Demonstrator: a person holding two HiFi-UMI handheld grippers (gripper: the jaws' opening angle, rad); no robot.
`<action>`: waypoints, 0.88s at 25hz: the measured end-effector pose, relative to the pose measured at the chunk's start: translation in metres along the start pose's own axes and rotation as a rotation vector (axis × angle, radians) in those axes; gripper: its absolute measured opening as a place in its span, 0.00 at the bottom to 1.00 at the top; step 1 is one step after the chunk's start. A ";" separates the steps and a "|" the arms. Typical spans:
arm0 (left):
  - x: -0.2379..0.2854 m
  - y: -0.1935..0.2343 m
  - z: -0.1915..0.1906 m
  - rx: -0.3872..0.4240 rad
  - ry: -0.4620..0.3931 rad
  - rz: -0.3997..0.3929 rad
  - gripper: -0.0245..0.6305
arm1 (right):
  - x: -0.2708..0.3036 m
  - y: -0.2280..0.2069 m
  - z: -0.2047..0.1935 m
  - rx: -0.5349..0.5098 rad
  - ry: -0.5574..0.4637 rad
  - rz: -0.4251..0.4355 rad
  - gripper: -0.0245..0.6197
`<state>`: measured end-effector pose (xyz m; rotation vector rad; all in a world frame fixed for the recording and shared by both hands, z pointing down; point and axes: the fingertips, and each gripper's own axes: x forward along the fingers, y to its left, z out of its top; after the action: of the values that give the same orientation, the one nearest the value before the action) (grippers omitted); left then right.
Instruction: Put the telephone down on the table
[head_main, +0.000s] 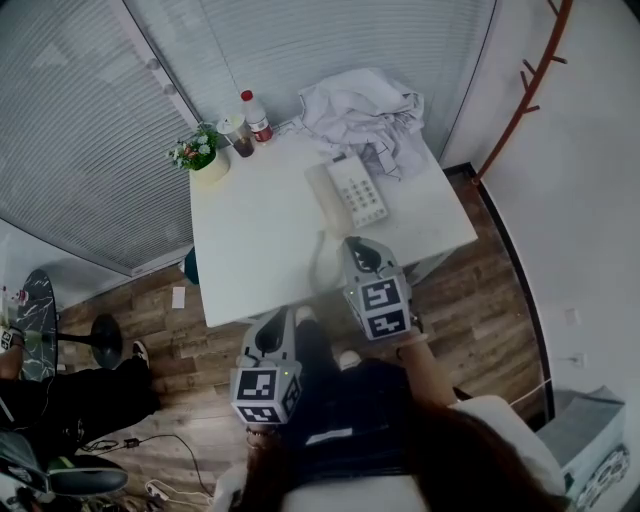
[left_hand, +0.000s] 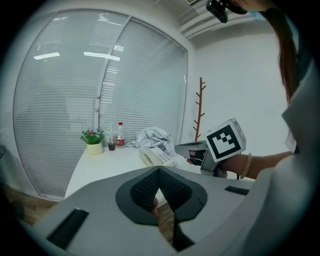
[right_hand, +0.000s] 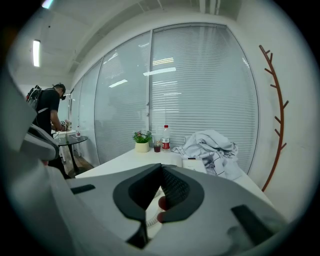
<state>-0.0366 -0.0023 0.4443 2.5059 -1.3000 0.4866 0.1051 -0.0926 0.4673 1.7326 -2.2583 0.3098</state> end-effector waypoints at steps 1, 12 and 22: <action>0.001 0.002 0.001 -0.001 0.001 -0.002 0.05 | 0.003 0.000 0.001 -0.004 0.002 -0.003 0.04; 0.011 0.035 0.012 -0.024 0.018 0.020 0.05 | 0.040 0.004 0.004 -0.082 0.051 -0.024 0.04; 0.026 0.055 0.017 -0.036 0.035 0.025 0.05 | 0.068 -0.003 0.004 -0.085 0.072 -0.032 0.04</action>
<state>-0.0653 -0.0583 0.4443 2.4441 -1.3168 0.5053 0.0914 -0.1561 0.4867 1.6854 -2.1596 0.2611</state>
